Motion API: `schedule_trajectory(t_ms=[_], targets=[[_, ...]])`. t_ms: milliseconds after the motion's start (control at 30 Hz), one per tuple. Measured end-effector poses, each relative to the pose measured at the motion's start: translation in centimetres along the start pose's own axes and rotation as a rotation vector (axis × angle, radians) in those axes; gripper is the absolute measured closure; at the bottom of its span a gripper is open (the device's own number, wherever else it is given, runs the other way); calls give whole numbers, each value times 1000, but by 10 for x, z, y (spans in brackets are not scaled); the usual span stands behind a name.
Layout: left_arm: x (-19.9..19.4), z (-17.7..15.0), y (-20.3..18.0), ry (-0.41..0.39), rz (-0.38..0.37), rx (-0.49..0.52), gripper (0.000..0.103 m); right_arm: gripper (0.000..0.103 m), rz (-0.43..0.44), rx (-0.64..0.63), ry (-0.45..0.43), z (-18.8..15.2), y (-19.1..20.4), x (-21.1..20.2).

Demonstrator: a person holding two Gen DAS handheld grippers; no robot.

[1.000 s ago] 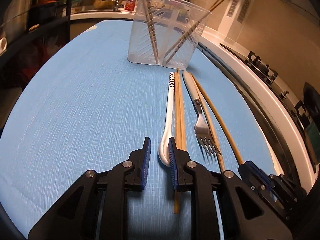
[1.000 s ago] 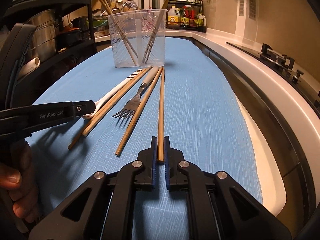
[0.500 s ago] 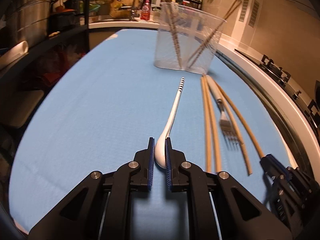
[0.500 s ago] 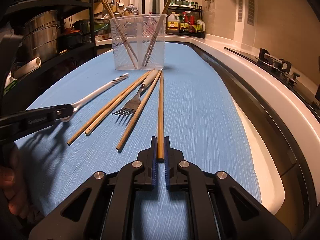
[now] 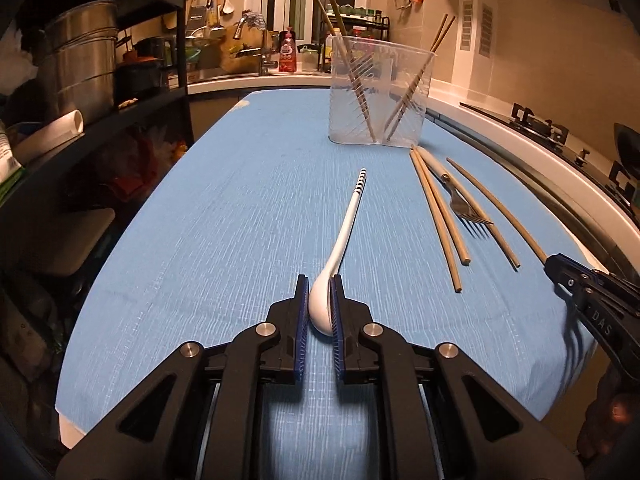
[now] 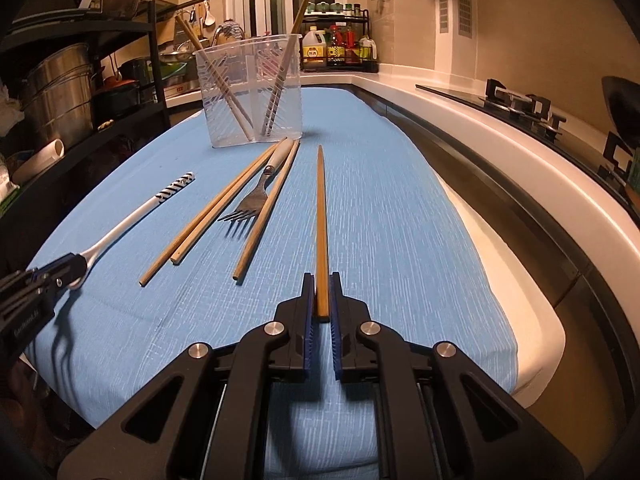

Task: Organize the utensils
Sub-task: 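Grasp the white spoon by its bowl with the left gripper while the right gripper holds the chopstick, then lift the spoon with the left gripper while the right gripper carries the chopstick over the container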

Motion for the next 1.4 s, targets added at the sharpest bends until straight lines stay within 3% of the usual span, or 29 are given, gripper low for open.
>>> schedule_trajectory(t_ms=[433, 1400], targets=[[6, 0, -3, -10, -11, 17, 87, 94, 8, 1, -15, 1, 2, 2], [5, 0, -13, -29, -13, 60, 90, 97, -25, -79, -33, -2, 4, -1]])
Point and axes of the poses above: each gripper's, at about its wrist camera, not at the fingertips, and x roughly the way its jaws point, y to its left, z to its top, the point moved 6 cm from there along x, roughly the way its jaws point, and after that the axes turned 14 degrees about y, right-handed, at the moved point
